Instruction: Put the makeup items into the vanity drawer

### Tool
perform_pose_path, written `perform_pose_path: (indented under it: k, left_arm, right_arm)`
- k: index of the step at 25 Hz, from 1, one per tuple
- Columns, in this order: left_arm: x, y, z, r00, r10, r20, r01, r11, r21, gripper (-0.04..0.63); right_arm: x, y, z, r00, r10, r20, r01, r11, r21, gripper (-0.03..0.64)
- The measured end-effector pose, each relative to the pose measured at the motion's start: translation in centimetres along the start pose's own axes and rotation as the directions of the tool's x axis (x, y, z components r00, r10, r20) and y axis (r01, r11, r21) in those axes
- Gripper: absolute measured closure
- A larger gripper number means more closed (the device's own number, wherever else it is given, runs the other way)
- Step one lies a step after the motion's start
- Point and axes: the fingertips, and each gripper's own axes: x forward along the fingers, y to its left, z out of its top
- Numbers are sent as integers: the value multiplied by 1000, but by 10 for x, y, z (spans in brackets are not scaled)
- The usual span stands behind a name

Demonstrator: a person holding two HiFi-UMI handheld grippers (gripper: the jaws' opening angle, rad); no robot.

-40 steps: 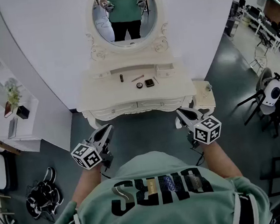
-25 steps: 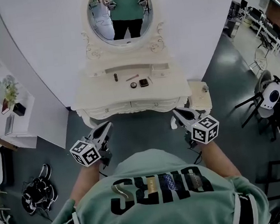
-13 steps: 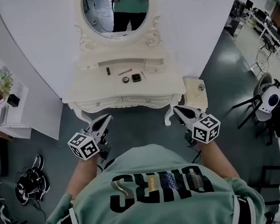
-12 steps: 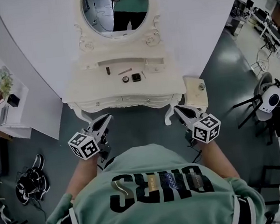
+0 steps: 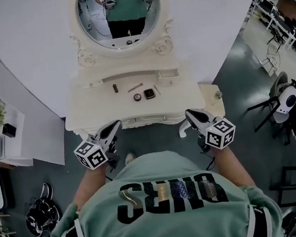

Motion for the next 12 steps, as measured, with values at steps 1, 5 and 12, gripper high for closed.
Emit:
perform_pose_path:
  k: [1,5,12]
  left_arm:
    - [7,16,11,1000,-21,-7,21,1000,4,593]
    - [30,72,62,994,-97,-53,99,995,35,592]
    - [55,154,109,985,-143,-99,146,989,32,592]
  right_arm:
    - [16,-3,8,1000,-17,8,17,1000,1,607]
    - [81,-6,41,997,-68,43,69,998,-6,607]
    - [165,-17,64,993,-117,26,117,993,14,607]
